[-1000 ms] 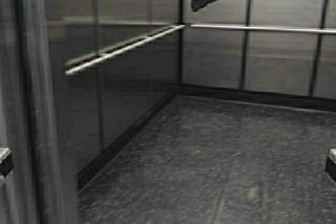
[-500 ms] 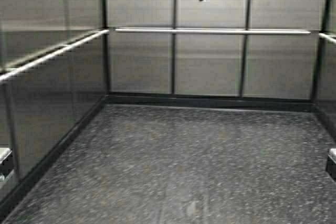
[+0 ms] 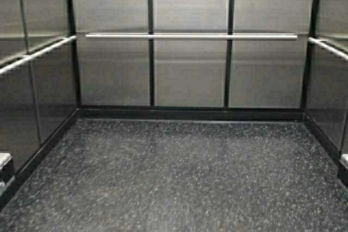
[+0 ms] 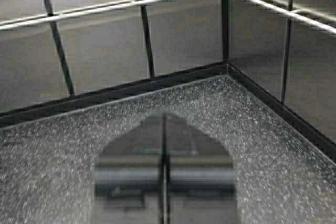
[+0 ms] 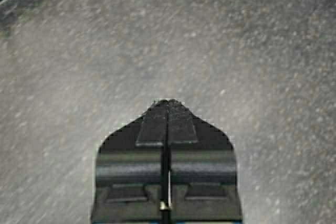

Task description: Navigate to elevator, push the call button, then enter the elevator

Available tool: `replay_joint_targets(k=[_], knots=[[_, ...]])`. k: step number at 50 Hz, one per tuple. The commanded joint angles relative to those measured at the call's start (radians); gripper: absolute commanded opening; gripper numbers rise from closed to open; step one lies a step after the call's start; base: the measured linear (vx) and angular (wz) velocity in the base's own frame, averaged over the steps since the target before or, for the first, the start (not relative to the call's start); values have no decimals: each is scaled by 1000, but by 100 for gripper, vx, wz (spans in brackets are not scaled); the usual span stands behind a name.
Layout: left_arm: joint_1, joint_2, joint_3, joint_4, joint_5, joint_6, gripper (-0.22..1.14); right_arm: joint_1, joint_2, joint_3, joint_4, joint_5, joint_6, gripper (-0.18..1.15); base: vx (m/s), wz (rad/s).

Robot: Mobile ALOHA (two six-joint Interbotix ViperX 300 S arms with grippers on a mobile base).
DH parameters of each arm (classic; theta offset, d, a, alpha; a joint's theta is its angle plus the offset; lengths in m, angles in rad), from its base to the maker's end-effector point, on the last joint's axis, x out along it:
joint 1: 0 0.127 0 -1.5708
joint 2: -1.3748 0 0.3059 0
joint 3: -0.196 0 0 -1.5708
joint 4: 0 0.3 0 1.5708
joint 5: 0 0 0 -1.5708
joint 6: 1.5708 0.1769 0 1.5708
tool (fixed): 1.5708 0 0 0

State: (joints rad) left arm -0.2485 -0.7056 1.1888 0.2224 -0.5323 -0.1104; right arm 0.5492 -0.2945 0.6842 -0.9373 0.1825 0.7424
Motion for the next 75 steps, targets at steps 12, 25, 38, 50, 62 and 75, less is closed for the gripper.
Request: replay_joint_targets(k=[12,25,38,50,62,75], knots=[[0,14,-35,-2,-8,2,3,2,-9,-8,2,-26,3,6,45,-13],[14,-64,-12,-8,-6,-9,3,9,11,-17,-2,-49,-2,6,48,-20],[12,-25,-23,-18,-3,-21,3,-28,43,21,2,-72,2,6,53,-24],[8,-176,-5,-28,15,-11,3,2,-40,-15,2,-69,0,6,43,-12],[9,-94,-3,-17,20,-14,3,-60,-66,11,-5,-44,-3,6,56,2],[0,-101,3,-17,12,0,3,-58,-52,17,-2,-55,-3,6,50,-12]])
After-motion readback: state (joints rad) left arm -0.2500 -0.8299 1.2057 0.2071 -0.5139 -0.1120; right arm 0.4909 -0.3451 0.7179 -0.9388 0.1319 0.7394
